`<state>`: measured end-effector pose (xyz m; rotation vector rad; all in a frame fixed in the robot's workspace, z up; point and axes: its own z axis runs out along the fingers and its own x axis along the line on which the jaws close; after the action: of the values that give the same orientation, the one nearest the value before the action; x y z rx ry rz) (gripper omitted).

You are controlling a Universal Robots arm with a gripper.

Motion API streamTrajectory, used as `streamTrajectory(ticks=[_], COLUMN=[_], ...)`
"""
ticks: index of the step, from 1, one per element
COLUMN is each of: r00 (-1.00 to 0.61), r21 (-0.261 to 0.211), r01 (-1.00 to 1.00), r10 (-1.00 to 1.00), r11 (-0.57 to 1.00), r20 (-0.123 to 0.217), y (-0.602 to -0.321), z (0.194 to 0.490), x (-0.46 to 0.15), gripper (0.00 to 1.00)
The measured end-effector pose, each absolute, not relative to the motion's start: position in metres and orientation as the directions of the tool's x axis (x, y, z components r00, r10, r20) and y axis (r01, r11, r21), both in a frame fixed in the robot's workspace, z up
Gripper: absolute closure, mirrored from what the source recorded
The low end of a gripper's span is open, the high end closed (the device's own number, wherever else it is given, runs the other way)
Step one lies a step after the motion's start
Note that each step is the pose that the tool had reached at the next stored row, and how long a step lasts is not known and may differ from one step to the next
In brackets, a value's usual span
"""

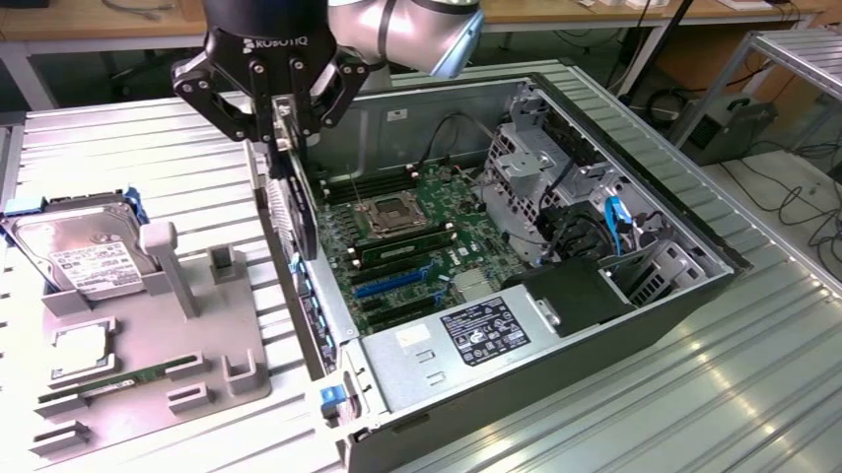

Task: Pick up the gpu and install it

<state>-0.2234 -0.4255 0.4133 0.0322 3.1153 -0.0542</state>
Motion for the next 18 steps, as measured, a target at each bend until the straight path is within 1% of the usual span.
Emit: streamTrajectory(ticks=[18], r00=[-1.0], r21=[-0.036], r01=[0.021], r10=[0.02], r11=[0.999], r20=[-0.02], y=[-0.426], z=[0.406], x=[-0.204], gripper=[0.73])
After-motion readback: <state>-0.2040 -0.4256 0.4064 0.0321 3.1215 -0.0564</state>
